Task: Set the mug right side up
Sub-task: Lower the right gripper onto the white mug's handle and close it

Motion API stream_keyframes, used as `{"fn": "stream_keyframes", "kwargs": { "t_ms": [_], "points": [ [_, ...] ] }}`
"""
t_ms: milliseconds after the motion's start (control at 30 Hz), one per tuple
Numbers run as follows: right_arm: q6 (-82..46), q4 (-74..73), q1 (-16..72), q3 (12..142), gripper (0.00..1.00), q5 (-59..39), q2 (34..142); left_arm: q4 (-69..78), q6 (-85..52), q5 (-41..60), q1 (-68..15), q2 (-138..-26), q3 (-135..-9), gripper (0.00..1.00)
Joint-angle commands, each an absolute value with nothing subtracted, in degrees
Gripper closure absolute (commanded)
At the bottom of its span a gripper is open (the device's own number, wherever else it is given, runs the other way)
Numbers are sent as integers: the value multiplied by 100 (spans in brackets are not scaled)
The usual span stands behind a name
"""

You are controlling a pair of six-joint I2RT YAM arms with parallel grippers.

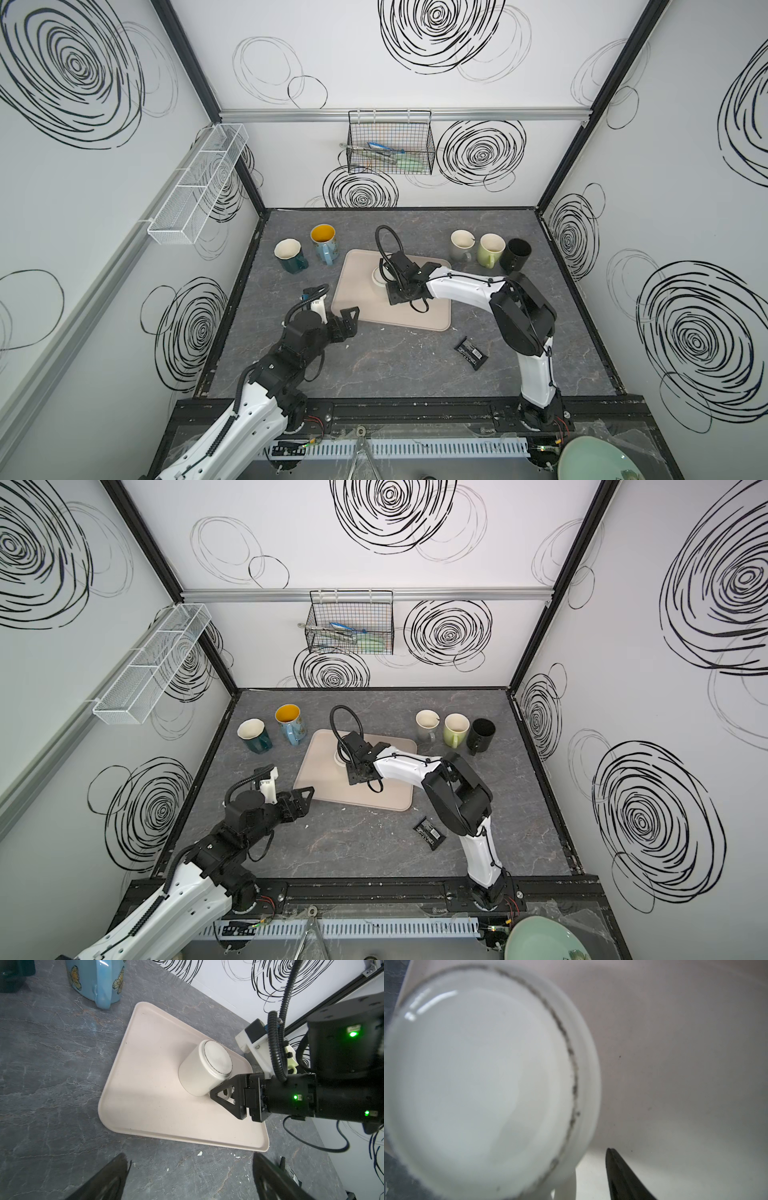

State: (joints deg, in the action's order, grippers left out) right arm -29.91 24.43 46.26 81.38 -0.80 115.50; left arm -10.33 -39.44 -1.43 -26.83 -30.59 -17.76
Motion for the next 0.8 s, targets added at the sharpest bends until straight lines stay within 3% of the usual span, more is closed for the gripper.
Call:
{"fn": "stream_keyframes", "kwargs": {
  "t_ms": [0, 433, 767],
  "points": [
    [-2801, 2762, 4605, 8293, 44, 35, 11364, -751, -4006, -97, -2628, -3050, -1732, 4],
    [-2533, 2666, 4631, 8586, 46, 9, 11453, -797, -3991, -70, -2628, -3102, -1782, 4],
    [-2505, 2689, 4660, 8562, 57, 126, 11434, -809, -3981, -80, -2619, -3120, -1784, 4]
  ]
}}
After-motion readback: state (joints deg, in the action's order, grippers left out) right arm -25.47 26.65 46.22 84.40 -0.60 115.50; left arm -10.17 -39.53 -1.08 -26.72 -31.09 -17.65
